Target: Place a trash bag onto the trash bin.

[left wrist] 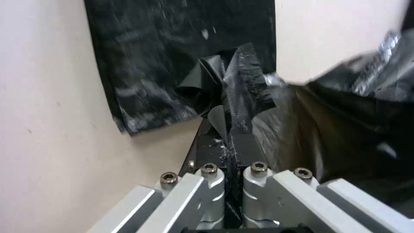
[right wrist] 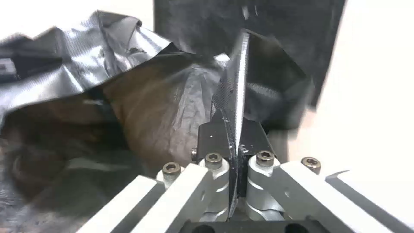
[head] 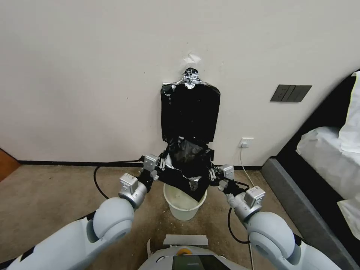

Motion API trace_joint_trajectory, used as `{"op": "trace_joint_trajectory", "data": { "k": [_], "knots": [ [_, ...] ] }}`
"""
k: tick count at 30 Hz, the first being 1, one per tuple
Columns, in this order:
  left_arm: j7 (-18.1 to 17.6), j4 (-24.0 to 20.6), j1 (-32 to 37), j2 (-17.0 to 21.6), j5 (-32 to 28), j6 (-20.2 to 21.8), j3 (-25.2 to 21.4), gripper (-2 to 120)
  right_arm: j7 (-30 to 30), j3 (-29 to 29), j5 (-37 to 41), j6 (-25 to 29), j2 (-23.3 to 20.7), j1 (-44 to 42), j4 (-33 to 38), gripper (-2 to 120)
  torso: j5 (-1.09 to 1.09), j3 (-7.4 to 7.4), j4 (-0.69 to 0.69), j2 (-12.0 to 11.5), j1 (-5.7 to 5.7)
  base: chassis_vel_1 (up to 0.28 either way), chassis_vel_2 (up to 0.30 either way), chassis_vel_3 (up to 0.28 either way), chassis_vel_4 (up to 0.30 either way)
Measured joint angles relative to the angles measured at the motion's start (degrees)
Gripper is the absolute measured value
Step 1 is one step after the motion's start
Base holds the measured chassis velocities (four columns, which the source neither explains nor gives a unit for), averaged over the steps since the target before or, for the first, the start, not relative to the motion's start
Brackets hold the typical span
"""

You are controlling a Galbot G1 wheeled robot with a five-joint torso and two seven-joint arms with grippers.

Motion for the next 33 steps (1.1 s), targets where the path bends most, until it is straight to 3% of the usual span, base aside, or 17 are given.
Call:
{"op": "trace_joint_trajectory", "data": {
  "k": [7,17,26,33],
  "knots": [
    [-0.9,5.3,7.8,-4.7,5.0,-0.8,-1.2,0,0.5,-3.9,-2.8,1.2,7.6,-3.5,-3.4,0,0.00,0.00,0.02,0.0,0.00,0.000,0.000,0.000,0.000],
    [-1.7,6.8,12.5,-7.5,7.5,-1.5,-2.7,0,4.0,-6.3,-0.1,0.7,13.6,-4.5,-8.9,0,0.01,0.00,0.01,0.0,0.00,0.000,0.000,0.000,0.000],
    [-1.2,4.8,20.2,-6.2,8.4,-2.9,-7.2,0,4.7,-6.7,0.8,-0.1,15.3,-8.1,-6.9,0,0.00,0.00,0.01,0.0,0.00,0.000,0.000,0.000,0.000],
    [-1.1,8.8,21.9,-12.6,11.8,-3.7,-5.0,0,8.1,-6.7,4.7,-1.2,17.6,-8.8,-9.3,0,-0.01,0.00,0.00,0.0,0.00,0.000,0.000,0.000,0.000]
  ]
}}
